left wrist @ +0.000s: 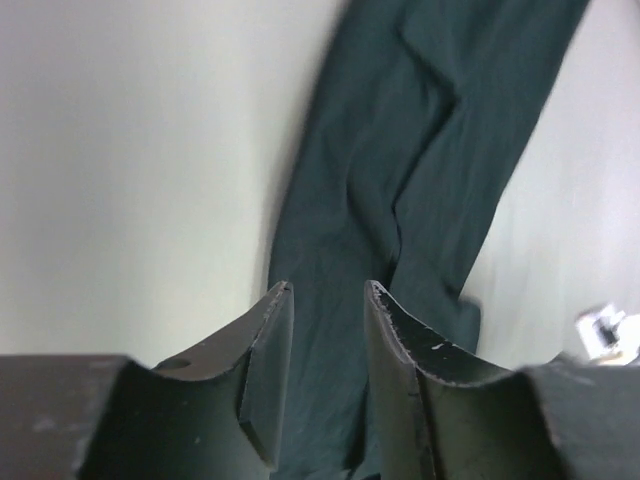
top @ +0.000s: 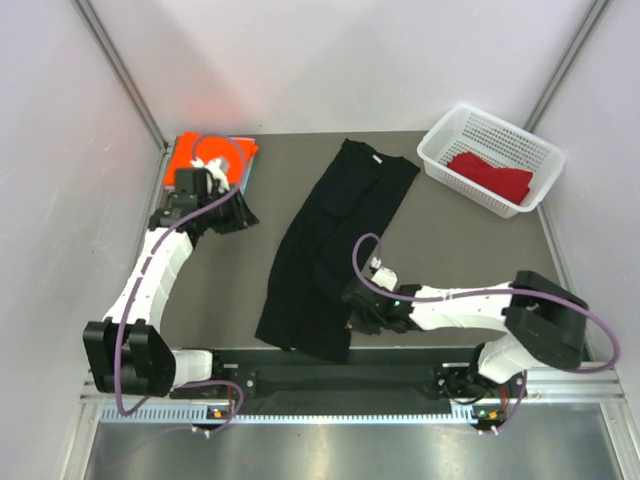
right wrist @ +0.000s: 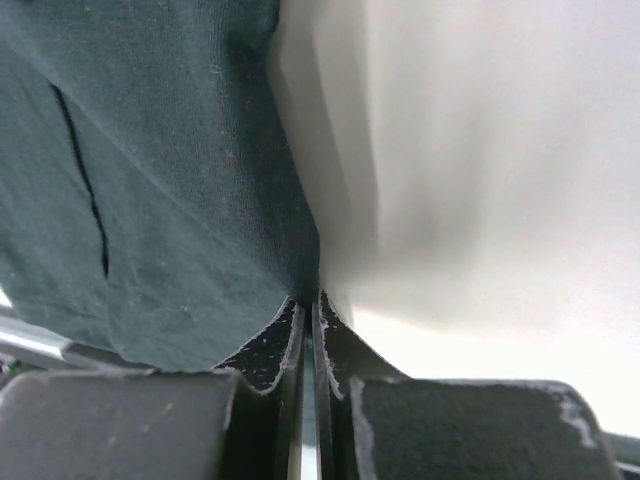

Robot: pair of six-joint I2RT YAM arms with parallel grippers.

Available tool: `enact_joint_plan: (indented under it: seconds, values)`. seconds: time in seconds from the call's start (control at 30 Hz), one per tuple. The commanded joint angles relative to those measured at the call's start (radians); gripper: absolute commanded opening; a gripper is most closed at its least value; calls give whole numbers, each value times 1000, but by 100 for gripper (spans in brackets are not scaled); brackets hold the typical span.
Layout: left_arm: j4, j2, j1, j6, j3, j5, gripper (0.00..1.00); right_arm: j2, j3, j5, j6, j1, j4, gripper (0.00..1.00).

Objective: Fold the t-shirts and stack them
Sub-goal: Fold the tshirt

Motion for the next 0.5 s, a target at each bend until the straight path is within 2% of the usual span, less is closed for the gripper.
enact_joint_plan:
  seconds: [0.0,0.2,0.47]
  values:
    - [20,-35,-100,24,-85,27,40,-114,-47,-24,-72,-36,-46,0]
    - [109,-93,-237,-96,-274,-15,45,-225,-128,-76,-141,-113,-78,0]
    - [94,-149,-332,-156,-354,-149,45,-323,-145,-144,-269,-202,-120,0]
